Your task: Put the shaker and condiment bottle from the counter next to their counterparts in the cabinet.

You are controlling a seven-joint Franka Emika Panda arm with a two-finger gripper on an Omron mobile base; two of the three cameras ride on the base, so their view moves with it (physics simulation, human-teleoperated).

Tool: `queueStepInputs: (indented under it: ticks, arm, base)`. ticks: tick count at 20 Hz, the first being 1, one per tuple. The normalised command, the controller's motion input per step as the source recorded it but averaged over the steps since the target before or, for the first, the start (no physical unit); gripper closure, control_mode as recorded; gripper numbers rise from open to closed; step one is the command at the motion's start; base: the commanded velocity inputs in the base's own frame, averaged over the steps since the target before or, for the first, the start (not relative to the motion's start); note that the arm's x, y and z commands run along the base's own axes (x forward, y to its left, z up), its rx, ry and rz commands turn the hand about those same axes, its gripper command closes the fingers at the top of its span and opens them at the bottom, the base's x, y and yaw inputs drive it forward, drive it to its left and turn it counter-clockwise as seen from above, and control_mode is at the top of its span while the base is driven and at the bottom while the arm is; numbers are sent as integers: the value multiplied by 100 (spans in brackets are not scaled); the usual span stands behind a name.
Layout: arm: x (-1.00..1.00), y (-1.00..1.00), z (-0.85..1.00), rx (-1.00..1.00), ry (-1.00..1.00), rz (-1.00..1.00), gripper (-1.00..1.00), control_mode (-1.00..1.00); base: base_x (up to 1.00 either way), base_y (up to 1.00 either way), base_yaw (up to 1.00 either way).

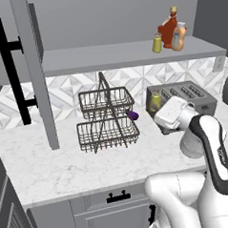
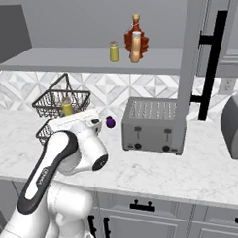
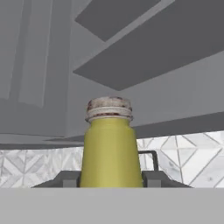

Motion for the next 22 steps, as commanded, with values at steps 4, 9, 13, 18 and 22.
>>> queueStepInputs:
  ticks: [4,9,13,18,22]
  arm:
    - [-4,0,24,8,0,-41,100,-100]
    - [-1,0,29,4,0,-45,100,-100]
    - [0,0,26,1,-1,-48,100,-100]
    - [0,0,35,1,-1,-35,100,-100]
    - [-9,-1,46,8,0,-29,100,-100]
  base:
    - [0,0,0]
    - [0,0,0]
    - [0,0,0]
    - [0,0,0]
    - [0,0,0]
